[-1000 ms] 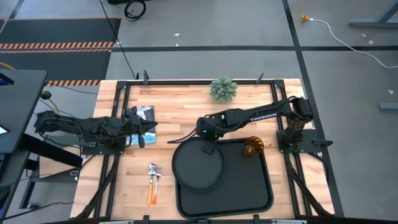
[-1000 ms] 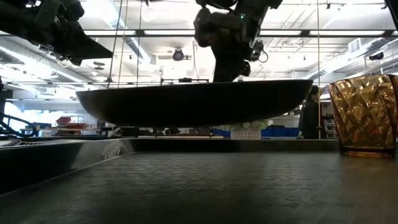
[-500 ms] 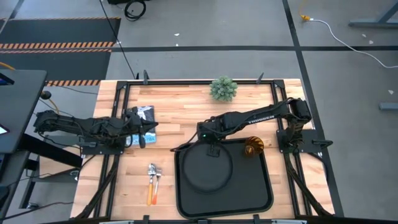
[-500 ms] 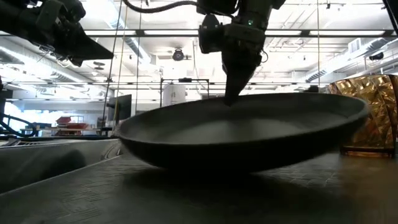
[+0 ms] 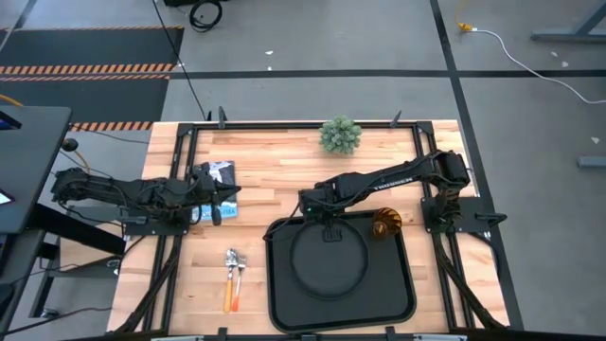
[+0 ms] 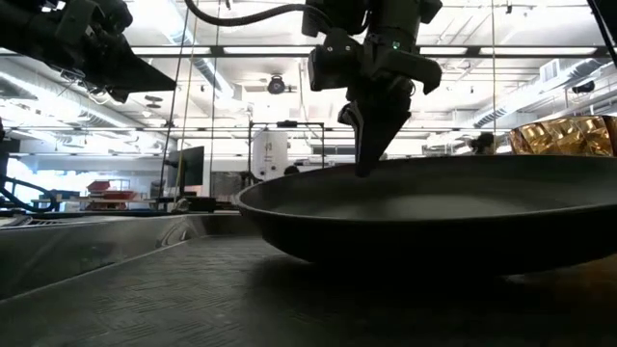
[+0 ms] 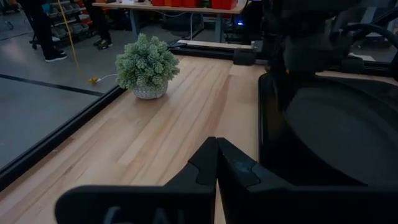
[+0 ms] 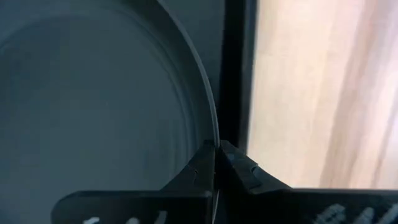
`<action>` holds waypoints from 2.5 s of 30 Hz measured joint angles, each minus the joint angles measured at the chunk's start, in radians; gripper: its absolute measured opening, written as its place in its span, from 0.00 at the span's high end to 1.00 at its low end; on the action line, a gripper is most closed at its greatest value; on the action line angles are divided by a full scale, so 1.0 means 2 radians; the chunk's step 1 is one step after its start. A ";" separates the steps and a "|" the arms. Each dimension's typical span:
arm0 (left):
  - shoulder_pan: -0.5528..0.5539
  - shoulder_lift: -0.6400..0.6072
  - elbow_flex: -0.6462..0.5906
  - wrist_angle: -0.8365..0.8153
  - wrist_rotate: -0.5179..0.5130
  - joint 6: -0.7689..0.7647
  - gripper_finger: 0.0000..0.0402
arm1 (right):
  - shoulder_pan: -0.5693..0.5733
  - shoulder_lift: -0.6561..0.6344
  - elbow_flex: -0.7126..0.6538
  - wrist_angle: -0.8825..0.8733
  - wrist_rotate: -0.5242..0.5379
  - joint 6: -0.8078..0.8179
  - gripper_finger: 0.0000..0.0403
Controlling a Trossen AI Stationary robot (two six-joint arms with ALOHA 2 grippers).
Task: Pick and place plate/cup/fork/spoon on tray
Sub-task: Put the black plate on the black tray, then adjust the black tray on the black tray
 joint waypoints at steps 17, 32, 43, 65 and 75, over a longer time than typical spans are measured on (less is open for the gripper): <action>0.000 0.000 0.000 0.006 0.000 0.001 0.98 | 0.003 0.002 0.000 0.019 -0.024 -0.046 0.97; 0.000 0.000 0.000 0.007 0.000 0.002 0.98 | 0.030 0.002 -0.023 0.074 -0.042 -0.160 0.97; 0.000 0.000 0.000 0.013 0.000 0.014 0.98 | 0.038 0.002 -0.024 0.093 -0.061 -0.189 0.97; 0.000 0.000 0.000 0.013 0.001 0.016 0.98 | 0.042 -0.007 -0.023 0.091 -0.048 -0.166 0.73; 0.000 0.000 0.000 0.016 0.029 0.017 0.98 | 0.027 -0.001 -0.014 0.103 0.040 -0.048 0.71</action>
